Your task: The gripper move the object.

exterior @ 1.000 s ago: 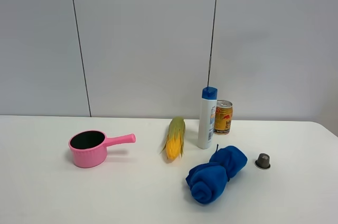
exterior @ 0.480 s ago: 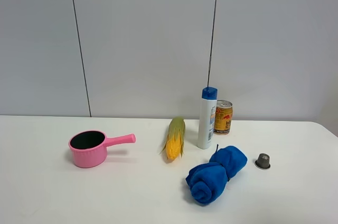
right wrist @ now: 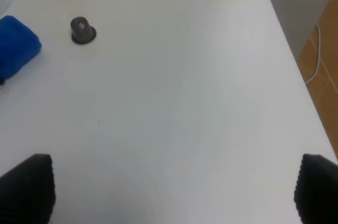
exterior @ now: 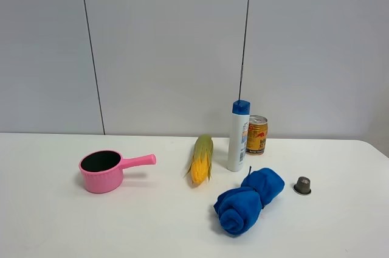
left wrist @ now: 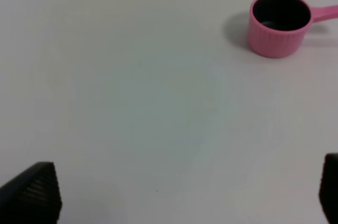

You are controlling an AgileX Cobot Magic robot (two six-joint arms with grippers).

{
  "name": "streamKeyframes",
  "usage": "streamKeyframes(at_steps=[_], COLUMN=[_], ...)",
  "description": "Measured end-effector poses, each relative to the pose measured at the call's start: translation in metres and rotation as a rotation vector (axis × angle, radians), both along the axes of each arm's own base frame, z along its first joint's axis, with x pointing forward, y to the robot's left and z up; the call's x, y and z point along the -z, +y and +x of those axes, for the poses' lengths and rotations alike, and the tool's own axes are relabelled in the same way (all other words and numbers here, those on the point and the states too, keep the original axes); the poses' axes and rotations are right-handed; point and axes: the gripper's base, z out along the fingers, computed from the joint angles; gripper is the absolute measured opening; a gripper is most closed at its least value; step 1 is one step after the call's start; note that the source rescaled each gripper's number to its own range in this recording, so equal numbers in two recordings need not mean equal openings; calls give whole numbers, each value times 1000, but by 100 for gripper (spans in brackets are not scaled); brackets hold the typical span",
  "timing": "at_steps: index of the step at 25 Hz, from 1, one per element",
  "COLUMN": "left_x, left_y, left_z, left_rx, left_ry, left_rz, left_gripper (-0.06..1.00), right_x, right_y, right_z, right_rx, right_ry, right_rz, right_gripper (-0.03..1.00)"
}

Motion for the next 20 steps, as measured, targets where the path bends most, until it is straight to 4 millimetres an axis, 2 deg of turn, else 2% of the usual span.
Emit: streamKeyframes(at_steps=[13,20], left_x=[0,0], left_y=[0,0], left_z=[0,0], left_rx=[0,0], left_ry=[0,0], left_rz=[0,0], left_gripper=[100,100], right_x=[5,5], right_y=[3,4], right_z=[-1,-14], right_rx=[-31,-30], right_ry=[-12,-103], right_rz=[3,-7], right_gripper=[99,99])
